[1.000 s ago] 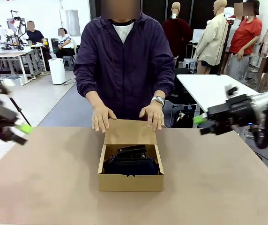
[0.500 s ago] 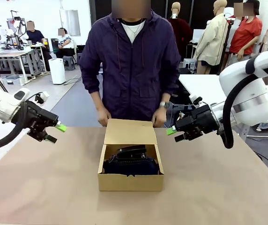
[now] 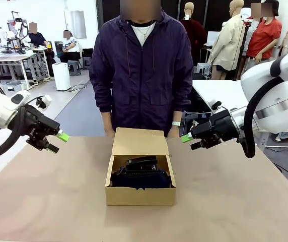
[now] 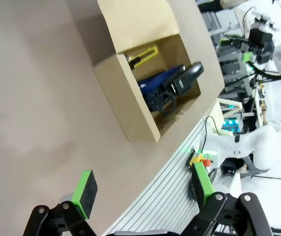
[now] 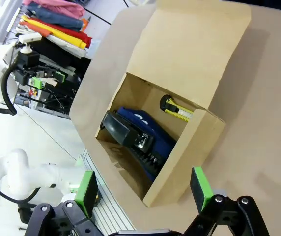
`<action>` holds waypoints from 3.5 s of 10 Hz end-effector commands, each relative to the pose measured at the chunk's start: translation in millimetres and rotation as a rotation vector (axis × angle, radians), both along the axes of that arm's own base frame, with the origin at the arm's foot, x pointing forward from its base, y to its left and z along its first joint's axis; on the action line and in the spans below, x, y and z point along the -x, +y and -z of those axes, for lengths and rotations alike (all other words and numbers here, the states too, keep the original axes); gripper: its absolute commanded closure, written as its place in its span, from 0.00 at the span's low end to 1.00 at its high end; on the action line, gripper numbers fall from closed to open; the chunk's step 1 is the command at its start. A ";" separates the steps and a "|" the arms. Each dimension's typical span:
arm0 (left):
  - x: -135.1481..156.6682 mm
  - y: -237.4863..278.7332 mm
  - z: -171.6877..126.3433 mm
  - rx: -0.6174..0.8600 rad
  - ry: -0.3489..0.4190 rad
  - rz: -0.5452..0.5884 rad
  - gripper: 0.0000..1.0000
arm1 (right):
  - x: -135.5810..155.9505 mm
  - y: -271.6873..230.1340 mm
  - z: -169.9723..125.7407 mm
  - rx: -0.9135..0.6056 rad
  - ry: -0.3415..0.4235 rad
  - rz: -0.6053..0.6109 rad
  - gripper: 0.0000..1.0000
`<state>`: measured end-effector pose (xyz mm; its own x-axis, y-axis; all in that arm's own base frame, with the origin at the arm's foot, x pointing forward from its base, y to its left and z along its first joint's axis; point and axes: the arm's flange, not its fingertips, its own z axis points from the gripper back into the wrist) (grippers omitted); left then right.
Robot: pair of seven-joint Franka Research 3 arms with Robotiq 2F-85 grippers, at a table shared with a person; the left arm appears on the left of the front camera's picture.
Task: Pack the items into the box.
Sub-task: Close the Mailer Box.
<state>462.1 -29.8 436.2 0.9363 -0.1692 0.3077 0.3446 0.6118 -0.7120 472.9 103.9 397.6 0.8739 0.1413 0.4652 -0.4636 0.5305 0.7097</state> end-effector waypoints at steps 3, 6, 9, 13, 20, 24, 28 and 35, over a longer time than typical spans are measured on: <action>-114.5 -28.0 49.2 0.216 -0.075 -0.114 0.00 | -79.3 -6.1 42.5 0.009 0.062 0.109 0.00; -153.5 -49.7 118.8 0.303 -0.092 -0.208 0.00 | -124.3 7.9 96.6 -0.153 0.164 0.051 0.00; -164.7 -84.2 170.8 0.462 -0.074 -0.153 0.00 | -144.2 28.7 129.3 -0.332 0.184 0.045 0.00; -159.1 -108.4 175.9 0.625 -0.040 -0.077 0.00 | -151.0 62.3 146.9 -0.441 0.252 0.004 0.00; -156.7 -120.8 178.0 0.618 0.008 0.000 0.50 | -152.3 61.3 148.8 -0.485 0.279 -0.015 0.53; -157.2 -125.7 179.1 0.585 0.015 0.025 0.50 | -145.2 53.7 142.6 -0.489 0.228 -0.033 0.53; -139.1 -121.7 140.9 0.594 -0.123 0.055 0.50 | -122.3 43.1 116.6 -0.502 0.049 -0.079 0.53; -128.3 -117.6 100.8 0.588 -0.243 0.103 0.50 | -118.2 35.6 98.3 -0.473 -0.040 -0.092 0.53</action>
<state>581.7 -146.9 335.1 0.8026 0.0014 0.5965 0.5932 0.1021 -0.7985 583.8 137.4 296.8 0.8299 -0.0345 0.5569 -0.5506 0.1101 0.8274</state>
